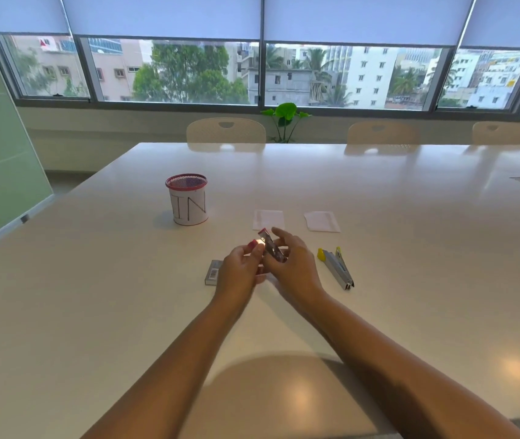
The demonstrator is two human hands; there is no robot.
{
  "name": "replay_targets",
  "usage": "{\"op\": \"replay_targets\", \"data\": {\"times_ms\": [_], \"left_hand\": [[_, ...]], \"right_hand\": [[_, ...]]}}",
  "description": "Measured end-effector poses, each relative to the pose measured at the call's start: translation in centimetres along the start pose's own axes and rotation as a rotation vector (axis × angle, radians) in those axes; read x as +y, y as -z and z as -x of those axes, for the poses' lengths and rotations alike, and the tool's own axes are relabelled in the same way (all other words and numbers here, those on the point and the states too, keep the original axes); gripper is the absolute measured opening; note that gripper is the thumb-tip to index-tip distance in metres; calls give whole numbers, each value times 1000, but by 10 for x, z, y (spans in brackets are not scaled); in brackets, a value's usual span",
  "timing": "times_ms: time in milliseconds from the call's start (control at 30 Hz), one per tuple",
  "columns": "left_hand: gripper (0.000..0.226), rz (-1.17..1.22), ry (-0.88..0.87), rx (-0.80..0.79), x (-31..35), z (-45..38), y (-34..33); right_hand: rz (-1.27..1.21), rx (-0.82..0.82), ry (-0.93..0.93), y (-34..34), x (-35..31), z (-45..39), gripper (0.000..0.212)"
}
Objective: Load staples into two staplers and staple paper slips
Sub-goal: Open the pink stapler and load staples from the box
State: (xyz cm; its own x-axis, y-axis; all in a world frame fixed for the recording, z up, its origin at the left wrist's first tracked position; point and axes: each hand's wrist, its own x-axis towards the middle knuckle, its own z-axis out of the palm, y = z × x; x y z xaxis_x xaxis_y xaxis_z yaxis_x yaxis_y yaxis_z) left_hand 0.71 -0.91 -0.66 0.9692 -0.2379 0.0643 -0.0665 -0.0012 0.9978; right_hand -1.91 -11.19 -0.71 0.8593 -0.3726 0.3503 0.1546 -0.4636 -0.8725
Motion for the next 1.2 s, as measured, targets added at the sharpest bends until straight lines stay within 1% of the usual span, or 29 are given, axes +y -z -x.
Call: {"op": "replay_targets", "data": {"times_ms": [67, 133, 167, 233, 267, 300, 367, 433, 500, 600, 700, 767, 800, 867, 900, 933, 967, 1033, 1100, 1200], "left_hand": [[29, 5, 2, 22, 2, 0, 1], [26, 27, 20, 35, 4, 1, 2], [27, 16, 21, 35, 5, 0, 3], [27, -35, 20, 27, 6, 1, 4], [25, -30, 22, 17, 6, 2, 4], [24, -11, 24, 2, 8, 3, 5], [27, 34, 26, -34, 9, 5, 6], [33, 6, 6, -63, 12, 8, 7], [34, -85, -29, -60, 16, 10, 7], [31, -208, -102, -31, 20, 10, 8], [25, -280, -168, -12, 21, 10, 6], [24, -242, -175, -2, 23, 13, 6], [24, -157, -167, 2, 24, 14, 7], [25, -12, -150, 2, 25, 14, 11], [26, 12, -137, -11, 25, 15, 12], [26, 38, -106, -40, 25, 16, 12], [24, 67, -62, -83, 24, 16, 11], [21, 132, 41, -224, 23, 18, 9], [24, 105, 88, -345, 20, 17, 7], [29, 69, 83, -390, 19, 17, 4]], "right_hand": [[-3, -25, 25, -1, -1, 1, 52], [-10, -79, -6, -1, -2, 0, 58], [-54, -126, -50, -1, -3, -1, 61], [-236, -209, -191, -1, -2, -3, 66], [-306, -237, -252, 0, -1, -4, 64], [-345, -260, -289, 2, -1, -5, 57], [-385, -284, -309, 7, -1, -4, 41], [-404, -264, -286, 10, -1, 0, 31], [-357, -220, -254, 9, -2, 2, 29], [-275, -146, -198, 8, -7, 0, 30], [-175, -90, -85, 5, -12, 0, 28], [-150, -4, -65, 6, -15, -1, 24], [-217, 94, -115, 11, -15, -5, 21], [-458, 319, -271, 29, -11, -18, 20], [-562, 386, -327, 39, -9, -24, 20], [-637, 408, -370, 47, -7, -27, 18], [-707, 407, -403, 51, -5, -28, 17], [-850, 359, -464, 51, -9, -23, 18], [-1009, 300, -516, 45, -16, -16, 21], [-1238, 241, -542, 38, -21, -12, 22]]}}
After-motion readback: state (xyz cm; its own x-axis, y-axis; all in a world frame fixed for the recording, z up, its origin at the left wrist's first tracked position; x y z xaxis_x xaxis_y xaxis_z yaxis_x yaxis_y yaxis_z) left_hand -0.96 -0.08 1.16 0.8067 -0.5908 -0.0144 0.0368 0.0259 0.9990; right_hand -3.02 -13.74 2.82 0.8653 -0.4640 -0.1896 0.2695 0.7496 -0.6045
